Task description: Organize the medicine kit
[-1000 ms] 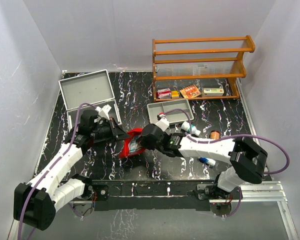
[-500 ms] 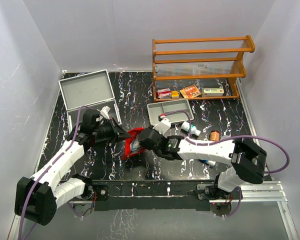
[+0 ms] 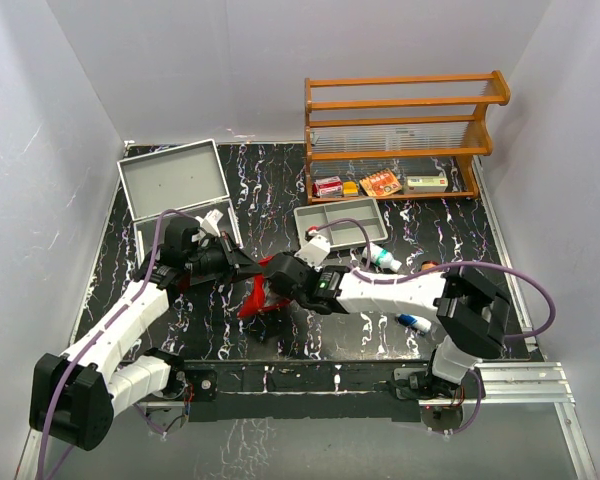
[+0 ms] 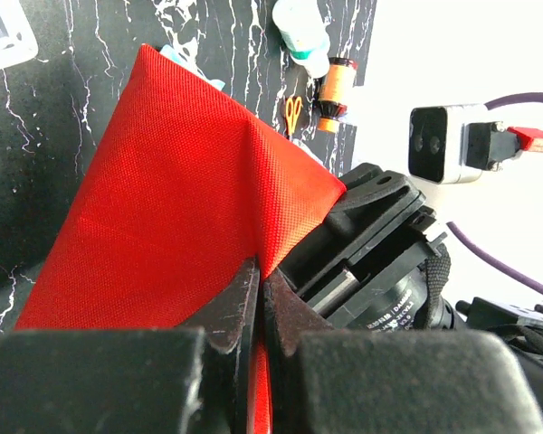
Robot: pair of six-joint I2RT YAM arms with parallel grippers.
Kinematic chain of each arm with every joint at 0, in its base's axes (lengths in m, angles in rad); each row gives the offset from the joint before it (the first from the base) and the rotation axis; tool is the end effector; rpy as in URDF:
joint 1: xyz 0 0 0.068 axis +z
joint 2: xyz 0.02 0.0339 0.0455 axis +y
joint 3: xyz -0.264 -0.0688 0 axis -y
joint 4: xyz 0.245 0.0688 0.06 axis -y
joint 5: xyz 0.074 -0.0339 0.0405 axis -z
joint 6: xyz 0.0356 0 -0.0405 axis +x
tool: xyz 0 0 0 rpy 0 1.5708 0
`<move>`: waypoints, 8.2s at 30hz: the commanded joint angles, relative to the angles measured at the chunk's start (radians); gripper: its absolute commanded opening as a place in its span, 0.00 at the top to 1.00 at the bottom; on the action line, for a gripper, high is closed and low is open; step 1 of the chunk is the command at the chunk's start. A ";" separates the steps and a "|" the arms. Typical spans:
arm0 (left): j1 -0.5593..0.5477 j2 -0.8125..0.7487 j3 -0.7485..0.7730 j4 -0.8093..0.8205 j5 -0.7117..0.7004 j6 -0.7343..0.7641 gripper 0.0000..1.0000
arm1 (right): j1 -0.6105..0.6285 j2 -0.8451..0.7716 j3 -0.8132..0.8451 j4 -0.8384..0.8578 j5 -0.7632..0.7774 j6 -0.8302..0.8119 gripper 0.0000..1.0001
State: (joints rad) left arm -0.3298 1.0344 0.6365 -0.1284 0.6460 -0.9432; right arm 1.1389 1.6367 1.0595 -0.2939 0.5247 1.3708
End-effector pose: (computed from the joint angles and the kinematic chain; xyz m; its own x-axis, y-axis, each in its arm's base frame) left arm 0.2038 -0.0924 0.2493 -0.8870 -0.3795 -0.2630 0.0563 0.4763 -0.8775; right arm 0.1597 0.3040 0.2133 -0.7016 0.5042 -0.5035 0.1845 0.8111 0.5550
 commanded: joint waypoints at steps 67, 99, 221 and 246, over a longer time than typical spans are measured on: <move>-0.004 -0.172 -0.081 -0.063 -0.041 0.386 1.00 | -0.607 -0.320 -0.255 -0.430 -0.182 -0.662 0.35; -0.003 -0.148 0.036 -0.260 -0.121 0.424 1.00 | -0.380 0.197 0.097 -0.116 -0.518 -1.274 0.49; -0.004 -0.069 0.005 -0.149 -0.046 0.207 1.00 | -0.746 -0.396 -0.384 -0.328 -0.234 -0.676 0.21; -0.005 -0.019 -0.023 -0.085 -0.015 0.212 1.00 | -0.725 -0.337 -0.414 -0.303 -0.385 -0.599 0.62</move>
State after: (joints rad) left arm -0.3298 0.9993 0.6189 -0.2314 0.5880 -0.7506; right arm 0.3992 1.2957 0.6559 -0.6472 0.1661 0.7425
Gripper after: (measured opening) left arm 0.009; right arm 0.407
